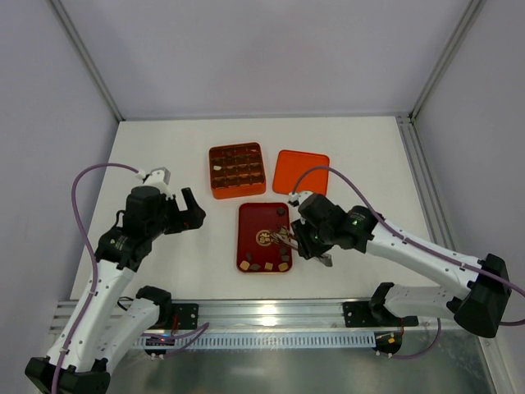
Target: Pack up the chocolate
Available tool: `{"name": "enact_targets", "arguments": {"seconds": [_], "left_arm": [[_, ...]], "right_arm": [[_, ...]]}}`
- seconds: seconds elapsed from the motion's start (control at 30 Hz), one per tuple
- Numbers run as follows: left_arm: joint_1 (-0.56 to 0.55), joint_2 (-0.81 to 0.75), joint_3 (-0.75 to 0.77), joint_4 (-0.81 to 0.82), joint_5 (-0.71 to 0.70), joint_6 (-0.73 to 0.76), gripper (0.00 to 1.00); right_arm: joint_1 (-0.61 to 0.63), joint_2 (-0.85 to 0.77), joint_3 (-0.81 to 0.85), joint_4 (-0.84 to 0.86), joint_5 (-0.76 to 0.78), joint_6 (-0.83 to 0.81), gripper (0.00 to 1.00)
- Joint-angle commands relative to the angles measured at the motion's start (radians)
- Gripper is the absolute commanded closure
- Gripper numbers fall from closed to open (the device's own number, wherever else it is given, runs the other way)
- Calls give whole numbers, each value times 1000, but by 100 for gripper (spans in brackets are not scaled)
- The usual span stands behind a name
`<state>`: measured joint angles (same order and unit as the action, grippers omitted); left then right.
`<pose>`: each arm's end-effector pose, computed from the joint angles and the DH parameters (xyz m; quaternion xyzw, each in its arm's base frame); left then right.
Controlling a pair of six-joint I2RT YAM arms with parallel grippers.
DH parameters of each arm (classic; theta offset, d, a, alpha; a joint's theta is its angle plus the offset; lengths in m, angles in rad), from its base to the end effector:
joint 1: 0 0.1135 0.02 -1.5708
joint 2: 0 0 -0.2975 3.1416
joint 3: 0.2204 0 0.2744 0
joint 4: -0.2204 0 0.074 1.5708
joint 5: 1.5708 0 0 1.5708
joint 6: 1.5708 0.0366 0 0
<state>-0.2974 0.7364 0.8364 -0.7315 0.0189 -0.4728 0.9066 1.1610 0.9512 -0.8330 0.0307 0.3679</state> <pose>0.1425 -0.0444 0.3344 -0.0738 0.8886 -0.1778 0.4162 0.1436 0.1816 0.2938 -0.2530 0.9315 0.1433 0.2185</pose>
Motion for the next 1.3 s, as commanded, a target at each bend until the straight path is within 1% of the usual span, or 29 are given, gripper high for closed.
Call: {"name": "enact_targets", "arguments": {"seconds": [0.0,0.37,0.7,1.03,1.27], "left_arm": [[-3,-5,0,23,-11,-10,0],[-3,-14,-2,21,-11,-10,0],[-3,-20,-2,23,-11,-9,0],[-2,-35,-2,23,-10,-10,0],[-3,-42,-2,23,-10,-9,0]], "right_arm": [[9,2,0,-3,-6,-15,59],[17,25,31,-61,8,-35,59],[29,66,92,-95,3,-60,59],[29,137,153,-129,20,-90,58],[26,184,181,-130,-15,-106,58]]}}
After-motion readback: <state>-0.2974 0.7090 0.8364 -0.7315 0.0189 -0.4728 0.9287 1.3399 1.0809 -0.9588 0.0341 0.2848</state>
